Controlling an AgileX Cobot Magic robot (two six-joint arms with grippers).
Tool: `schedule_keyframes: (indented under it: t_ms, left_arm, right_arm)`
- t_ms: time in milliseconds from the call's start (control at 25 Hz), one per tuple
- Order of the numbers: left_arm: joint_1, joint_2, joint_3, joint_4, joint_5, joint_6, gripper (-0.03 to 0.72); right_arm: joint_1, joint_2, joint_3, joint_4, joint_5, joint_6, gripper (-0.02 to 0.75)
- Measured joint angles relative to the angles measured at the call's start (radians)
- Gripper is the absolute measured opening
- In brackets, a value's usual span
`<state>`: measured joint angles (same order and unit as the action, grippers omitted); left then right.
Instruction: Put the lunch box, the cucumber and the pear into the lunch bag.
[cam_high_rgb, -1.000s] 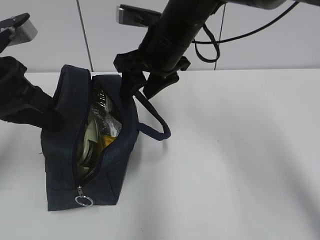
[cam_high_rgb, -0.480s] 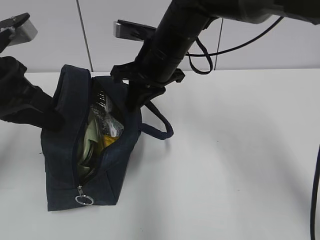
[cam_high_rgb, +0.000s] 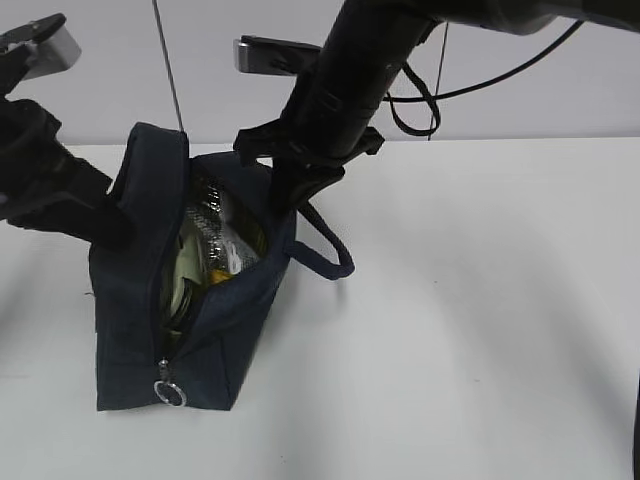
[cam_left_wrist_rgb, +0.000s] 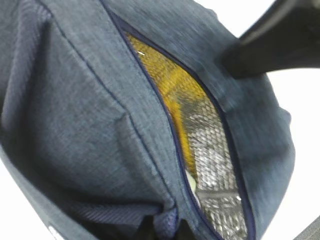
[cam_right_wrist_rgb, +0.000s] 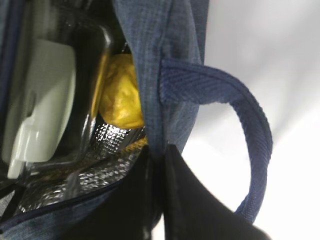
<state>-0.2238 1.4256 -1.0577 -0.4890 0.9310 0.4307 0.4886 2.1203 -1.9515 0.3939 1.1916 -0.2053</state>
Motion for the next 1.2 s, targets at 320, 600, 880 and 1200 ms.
schedule_keyframes:
  t_ms: [320, 600, 880, 1200]
  left_arm:
    - [0.000, 0.100, -0.079, -0.015, 0.019, -0.003, 0.017]
    - [0.000, 0.129, -0.083, -0.018, -0.001, -0.003, 0.015]
    - [0.000, 0.194, -0.143, -0.018, 0.019, -0.003, 0.015]
    - [0.000, 0.211, -0.171, -0.013, 0.035, -0.003, 0.015]
  right_arm:
    - [-0.010, -0.025, 0.005, -0.022, 0.032, 0.006, 0.011]
    - [-0.014, -0.134, 0.208, 0.000, -0.044, -0.010, 0.011]
    - [-0.014, -0.284, 0.482, 0.070, -0.238, -0.079, 0.011]
    - [-0.014, -0.319, 0.513, 0.076, -0.324, -0.113, 0.064]
